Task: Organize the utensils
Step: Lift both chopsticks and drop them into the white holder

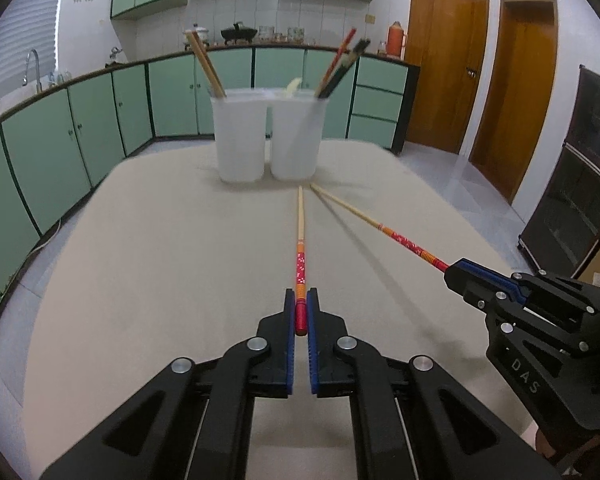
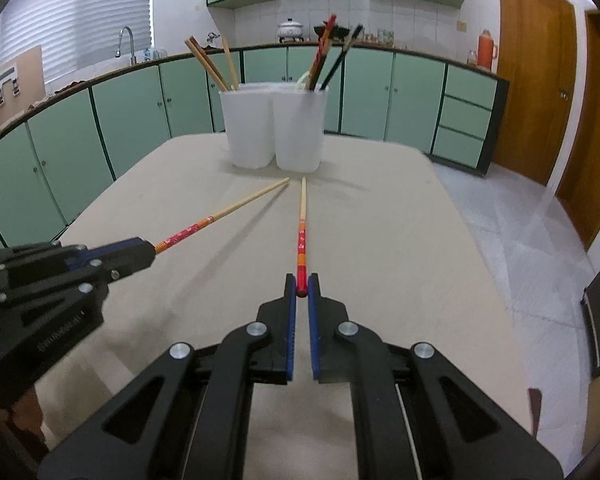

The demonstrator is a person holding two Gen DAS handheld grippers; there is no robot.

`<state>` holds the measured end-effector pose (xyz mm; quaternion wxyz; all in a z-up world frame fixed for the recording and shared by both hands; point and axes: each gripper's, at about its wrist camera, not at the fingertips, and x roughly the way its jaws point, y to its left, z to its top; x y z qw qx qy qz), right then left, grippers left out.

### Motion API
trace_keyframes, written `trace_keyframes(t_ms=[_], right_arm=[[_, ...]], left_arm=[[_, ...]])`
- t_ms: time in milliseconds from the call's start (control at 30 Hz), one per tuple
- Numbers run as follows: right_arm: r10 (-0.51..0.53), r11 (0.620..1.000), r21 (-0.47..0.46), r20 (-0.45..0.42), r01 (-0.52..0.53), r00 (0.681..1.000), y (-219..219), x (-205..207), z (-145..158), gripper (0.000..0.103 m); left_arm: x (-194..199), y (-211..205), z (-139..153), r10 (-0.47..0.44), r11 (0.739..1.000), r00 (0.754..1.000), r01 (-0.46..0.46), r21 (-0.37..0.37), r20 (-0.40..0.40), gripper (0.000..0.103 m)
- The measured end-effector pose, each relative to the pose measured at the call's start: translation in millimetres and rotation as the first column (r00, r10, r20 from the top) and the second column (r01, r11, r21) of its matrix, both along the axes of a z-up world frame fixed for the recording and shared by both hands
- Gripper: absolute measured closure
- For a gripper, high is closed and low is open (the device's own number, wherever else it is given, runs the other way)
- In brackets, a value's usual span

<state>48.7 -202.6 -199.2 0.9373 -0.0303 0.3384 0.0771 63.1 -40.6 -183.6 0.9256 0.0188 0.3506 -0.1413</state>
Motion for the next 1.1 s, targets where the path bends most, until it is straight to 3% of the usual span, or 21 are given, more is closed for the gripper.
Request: trace_keyframes(t_ms=[433,1100], right_arm=[[0.006,1.0,0.016,0.086,-0.007,0.996,-13,12,59,0.098],[0.1,0.989,0.094,0.173,-0.118,0.98,-16,77,155,0.098]], left_arm=[[4,11,69,0.017,0.999,0.991,-0.012,-0.036,0.132,0.098],[46,12,134,0.009,0.996,0.972,0.013,-0.093,0.236,0.098]])
